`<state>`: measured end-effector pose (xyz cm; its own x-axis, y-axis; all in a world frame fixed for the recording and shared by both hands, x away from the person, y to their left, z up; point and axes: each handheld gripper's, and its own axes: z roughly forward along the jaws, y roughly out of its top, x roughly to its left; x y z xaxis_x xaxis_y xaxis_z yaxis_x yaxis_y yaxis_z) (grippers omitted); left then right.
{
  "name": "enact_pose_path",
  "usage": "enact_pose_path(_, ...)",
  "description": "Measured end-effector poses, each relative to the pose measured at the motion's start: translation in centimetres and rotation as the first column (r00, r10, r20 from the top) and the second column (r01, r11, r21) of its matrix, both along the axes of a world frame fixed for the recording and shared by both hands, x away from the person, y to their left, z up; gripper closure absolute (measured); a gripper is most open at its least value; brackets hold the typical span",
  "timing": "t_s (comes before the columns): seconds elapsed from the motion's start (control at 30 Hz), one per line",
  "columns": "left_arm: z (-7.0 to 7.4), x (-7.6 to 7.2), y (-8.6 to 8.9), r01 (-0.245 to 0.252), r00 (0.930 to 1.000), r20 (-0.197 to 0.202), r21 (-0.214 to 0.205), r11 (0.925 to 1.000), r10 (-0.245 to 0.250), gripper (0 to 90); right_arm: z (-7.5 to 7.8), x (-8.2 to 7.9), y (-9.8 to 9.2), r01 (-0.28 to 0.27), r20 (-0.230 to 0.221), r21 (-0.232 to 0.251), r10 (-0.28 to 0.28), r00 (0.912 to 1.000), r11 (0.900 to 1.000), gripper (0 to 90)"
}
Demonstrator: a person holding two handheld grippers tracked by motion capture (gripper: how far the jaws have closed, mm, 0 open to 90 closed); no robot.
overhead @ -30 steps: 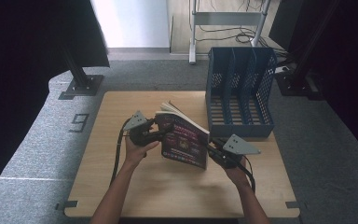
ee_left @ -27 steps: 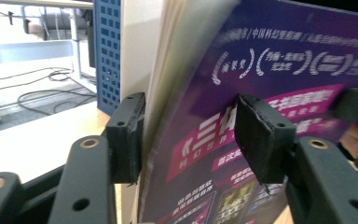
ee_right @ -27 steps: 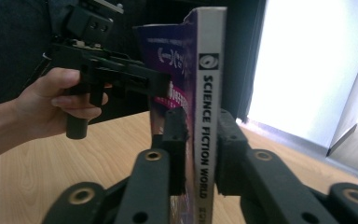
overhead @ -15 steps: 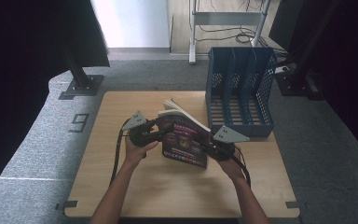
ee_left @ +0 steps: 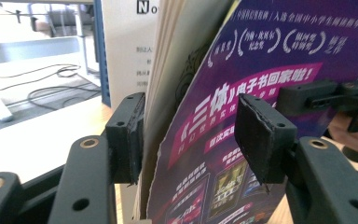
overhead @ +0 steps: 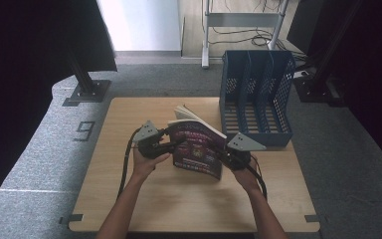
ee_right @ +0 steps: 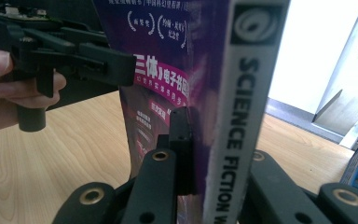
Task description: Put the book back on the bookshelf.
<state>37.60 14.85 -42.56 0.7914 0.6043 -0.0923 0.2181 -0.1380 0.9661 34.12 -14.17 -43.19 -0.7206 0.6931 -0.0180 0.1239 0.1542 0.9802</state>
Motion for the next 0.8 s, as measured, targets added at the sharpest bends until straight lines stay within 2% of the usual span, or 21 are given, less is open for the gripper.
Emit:
enact_pose_path(0.17, -0.2, -0.4, 0.3, -0.026, 0.9995, -0.017, 0.012, 0.9996, 0.026, 42.7, 0.0, -0.1, 0.0, 0.012, 0.000, 0.004, -0.012, 0.9999, 0.9999, 81.5)
enact_pose_path(0.47, -1.2, -2.1, 2.0, -0.066, 0.9973, -0.032, -0.003, 0.9978, 0.066, 42.5, 0.1, -0.2, 0.3, 0.034, -0.012, 0.019, -0.034, 0.9994, 0.9992, 81.5)
enact_pose_path(0.8, -2.7, -2.9, 2.6, -0.078, 0.9956, -0.049, 0.054, 0.9955, 0.080, 42.2, 0.2, 0.1, 0.7, 0.071, -0.027, 0.037, -0.070, 0.9972, 0.9968, 81.5)
